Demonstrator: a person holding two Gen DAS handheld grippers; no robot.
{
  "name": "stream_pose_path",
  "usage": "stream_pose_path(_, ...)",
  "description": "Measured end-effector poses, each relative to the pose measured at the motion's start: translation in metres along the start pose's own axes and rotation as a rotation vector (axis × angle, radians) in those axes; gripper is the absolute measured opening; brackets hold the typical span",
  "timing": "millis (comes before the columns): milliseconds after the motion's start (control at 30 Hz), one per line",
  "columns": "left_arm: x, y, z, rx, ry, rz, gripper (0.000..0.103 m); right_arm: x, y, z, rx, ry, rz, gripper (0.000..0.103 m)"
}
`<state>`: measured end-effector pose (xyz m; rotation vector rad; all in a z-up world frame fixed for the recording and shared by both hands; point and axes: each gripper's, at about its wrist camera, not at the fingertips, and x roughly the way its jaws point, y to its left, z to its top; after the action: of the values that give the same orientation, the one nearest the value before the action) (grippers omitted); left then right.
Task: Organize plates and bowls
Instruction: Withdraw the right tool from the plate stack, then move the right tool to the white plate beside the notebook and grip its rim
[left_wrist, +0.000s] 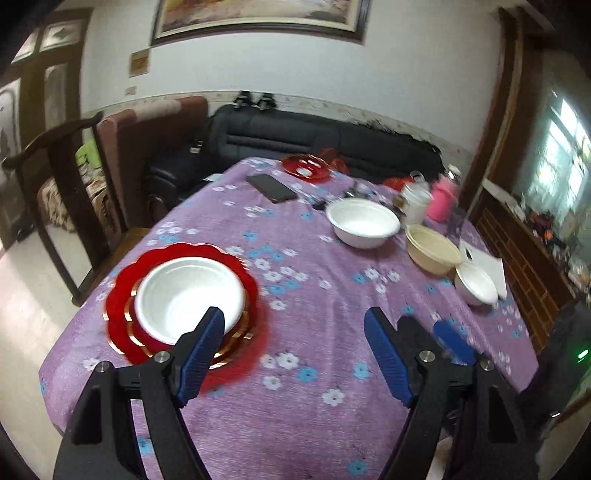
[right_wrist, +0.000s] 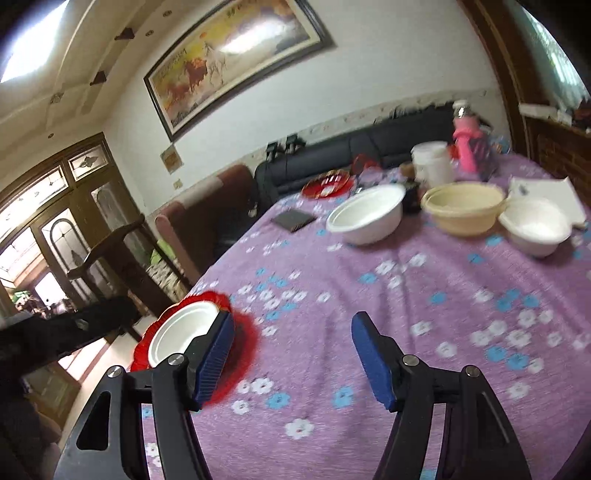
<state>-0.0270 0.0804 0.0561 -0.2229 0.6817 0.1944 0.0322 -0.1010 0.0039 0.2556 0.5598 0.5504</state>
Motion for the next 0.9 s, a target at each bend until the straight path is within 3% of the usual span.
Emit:
stream_pose_path(133,0.002,-0.029,0.002,0.053,0.008,-0.006,0.077,-0.019,-0.021,0.037,-0.045,-0.062,-0.022,0.074)
stream_pose_path(200,0.0,-0.043,0.007,0.06,-0.006,0.002,0.077,-0.027,-0.032,0.056,-0.082,-0.121,-0.057,0.087)
stream_pose_path(300,0.004,-0.065,0.016,0.074,-0.021,0.032,0.077,-0.027,-0.049,0.066,-0.125,-0.168,-0.114,0.089)
stream_pose_path(467,0.032,-0.118,0.025,0.088,0.021,0.027,0.075,-0.005,-0.09,0.061,-0.008,-0.111,-0.151,0.089)
stream_pose_path(533,0.037,-0.137,0.029,0.087,0.029,-0.027,0.075,0.011,-0.112,0.058,0.05,-0.065,-0.192,0.089)
stream_pose_path(633,0.029,-0.156,0.036,0.098,-0.005,-0.072,0.075,0.025,-0.142,0.057,0.164,0.0,-0.165,0.089)
stream_pose_path(800,0.004,-0.153,0.055,0.093,-0.115,-0.072,0.075,0.034,-0.148,0.054,0.145,0.015,-0.23,0.088)
stream_pose_path(900,-0.006,-0.132,0.061,0.08,-0.135,-0.07,0.075,0.035,-0.147,0.052,0.126,-0.006,-0.302,0.088)
